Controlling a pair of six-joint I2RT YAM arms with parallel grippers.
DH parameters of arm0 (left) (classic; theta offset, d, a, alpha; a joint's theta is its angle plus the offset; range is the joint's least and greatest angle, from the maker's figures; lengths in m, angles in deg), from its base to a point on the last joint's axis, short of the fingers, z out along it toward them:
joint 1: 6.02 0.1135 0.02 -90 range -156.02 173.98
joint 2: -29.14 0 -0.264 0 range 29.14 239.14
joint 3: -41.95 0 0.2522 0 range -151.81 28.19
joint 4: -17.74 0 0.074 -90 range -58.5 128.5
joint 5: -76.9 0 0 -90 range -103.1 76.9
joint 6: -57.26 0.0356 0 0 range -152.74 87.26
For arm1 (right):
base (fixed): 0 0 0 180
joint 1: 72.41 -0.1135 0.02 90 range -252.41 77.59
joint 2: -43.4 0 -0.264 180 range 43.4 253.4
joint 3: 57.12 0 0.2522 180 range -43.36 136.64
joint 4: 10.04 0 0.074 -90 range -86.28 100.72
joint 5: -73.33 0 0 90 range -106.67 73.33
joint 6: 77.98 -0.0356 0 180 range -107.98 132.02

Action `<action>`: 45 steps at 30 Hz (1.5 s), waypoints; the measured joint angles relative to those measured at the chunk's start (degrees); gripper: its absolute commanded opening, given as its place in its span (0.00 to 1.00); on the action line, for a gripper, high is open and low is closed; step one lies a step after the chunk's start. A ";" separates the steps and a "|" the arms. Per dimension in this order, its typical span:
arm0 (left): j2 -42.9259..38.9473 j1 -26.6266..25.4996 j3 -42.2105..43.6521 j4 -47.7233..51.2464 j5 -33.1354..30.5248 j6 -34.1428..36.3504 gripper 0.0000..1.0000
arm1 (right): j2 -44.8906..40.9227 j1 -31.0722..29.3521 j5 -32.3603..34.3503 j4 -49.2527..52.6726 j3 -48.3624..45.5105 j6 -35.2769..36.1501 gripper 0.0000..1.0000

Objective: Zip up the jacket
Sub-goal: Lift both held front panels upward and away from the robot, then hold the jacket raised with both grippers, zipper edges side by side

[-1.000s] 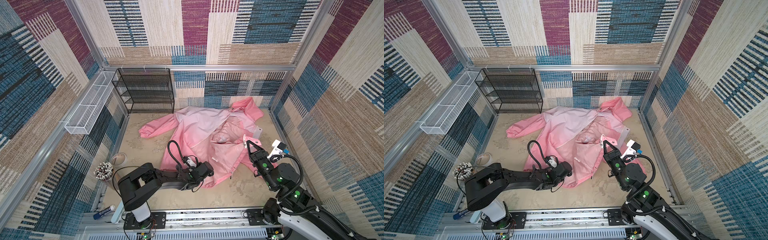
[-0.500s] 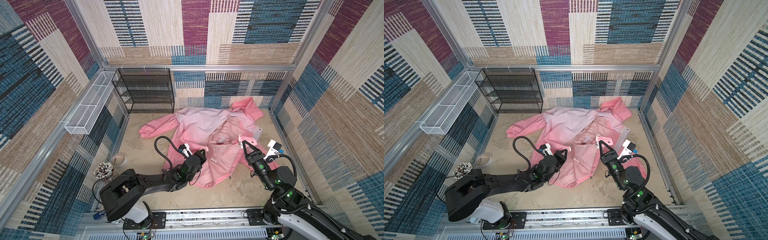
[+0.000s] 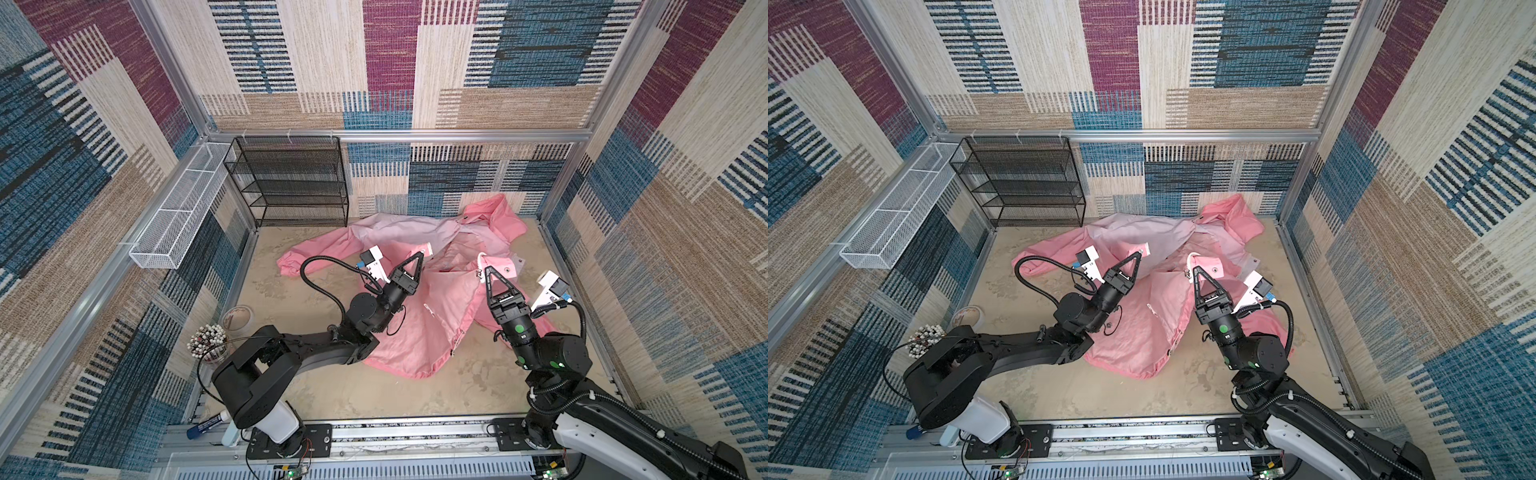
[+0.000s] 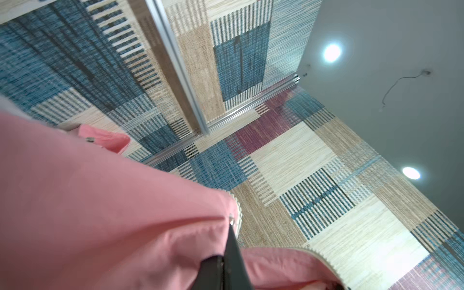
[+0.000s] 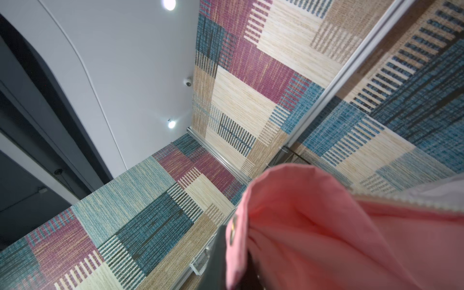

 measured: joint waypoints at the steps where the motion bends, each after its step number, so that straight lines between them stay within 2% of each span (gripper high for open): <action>1: -0.09 0.11 -0.92 -0.26 0.92 0.98 0.00 | 0.94 -0.02 -0.57 -1.73 0.61 1.44 0.00; 10: -4.79 1.09 -4.57 -0.96 5.86 13.25 0.00 | 13.97 0.02 -7.04 -19.76 8.50 11.17 0.00; 16: -6.08 3.10 -5.79 -1.27 7.37 17.42 0.00 | 21.44 0.66 -11.47 -22.40 14.71 15.87 0.00; 21: -6.08 4.83 -5.60 -1.27 8.37 19.19 0.00 | 27.78 2.89 -14.19 -26.29 15.28 17.77 0.00; 23: -5.99 5.95 -5.57 -1.22 8.44 19.87 0.00 | 31.69 4.55 -15.54 -30.23 15.37 17.73 0.00; 31: -2.93 11.52 -11.93 -1.25 11.65 20.20 0.00 | 45.66 11.58 -20.33 -30.27 23.56 9.27 0.00; 38: 2.40 14.69 -19.63 -1.27 17.25 19.52 0.00 | 48.94 13.49 -22.64 -30.29 31.10 4.00 0.00; 45: 3.98 15.34 -24.02 -1.18 23.28 18.21 0.00 | 48.68 13.70 -25.51 -30.34 35.95 0.87 0.00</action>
